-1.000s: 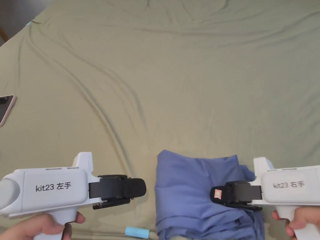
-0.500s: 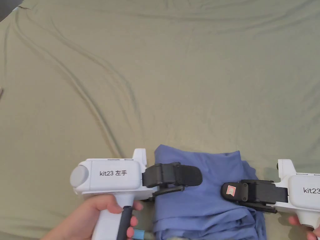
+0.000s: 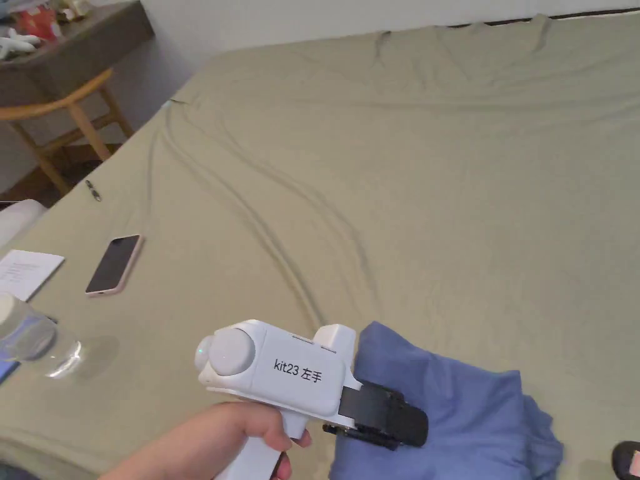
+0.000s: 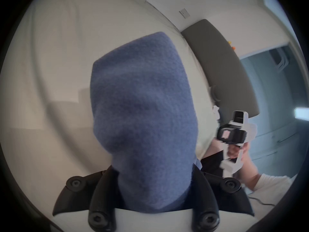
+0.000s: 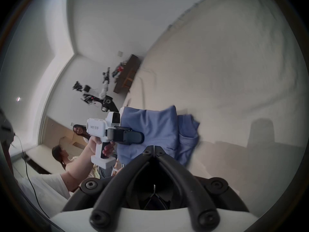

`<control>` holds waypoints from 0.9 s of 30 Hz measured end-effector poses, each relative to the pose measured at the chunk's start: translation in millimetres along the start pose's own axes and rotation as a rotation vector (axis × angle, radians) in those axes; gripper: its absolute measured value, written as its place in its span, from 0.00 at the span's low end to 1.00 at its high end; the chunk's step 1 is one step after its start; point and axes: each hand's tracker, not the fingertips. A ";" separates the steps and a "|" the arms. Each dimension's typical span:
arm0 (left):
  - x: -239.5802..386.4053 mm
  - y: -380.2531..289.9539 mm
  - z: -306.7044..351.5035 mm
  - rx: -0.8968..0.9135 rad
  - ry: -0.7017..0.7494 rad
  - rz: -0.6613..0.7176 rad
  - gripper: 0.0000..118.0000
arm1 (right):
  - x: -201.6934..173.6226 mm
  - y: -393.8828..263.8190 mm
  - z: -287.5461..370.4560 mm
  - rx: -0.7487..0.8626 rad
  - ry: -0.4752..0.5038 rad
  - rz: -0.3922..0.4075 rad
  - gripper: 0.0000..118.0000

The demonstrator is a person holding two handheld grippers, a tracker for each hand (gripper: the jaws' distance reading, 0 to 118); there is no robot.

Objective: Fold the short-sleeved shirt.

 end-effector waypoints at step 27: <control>-98.4 12.3 137.2 0.126 1.132 -0.028 0.88 | -8.5 5.5 41.5 0.159 -0.060 0.201 0.00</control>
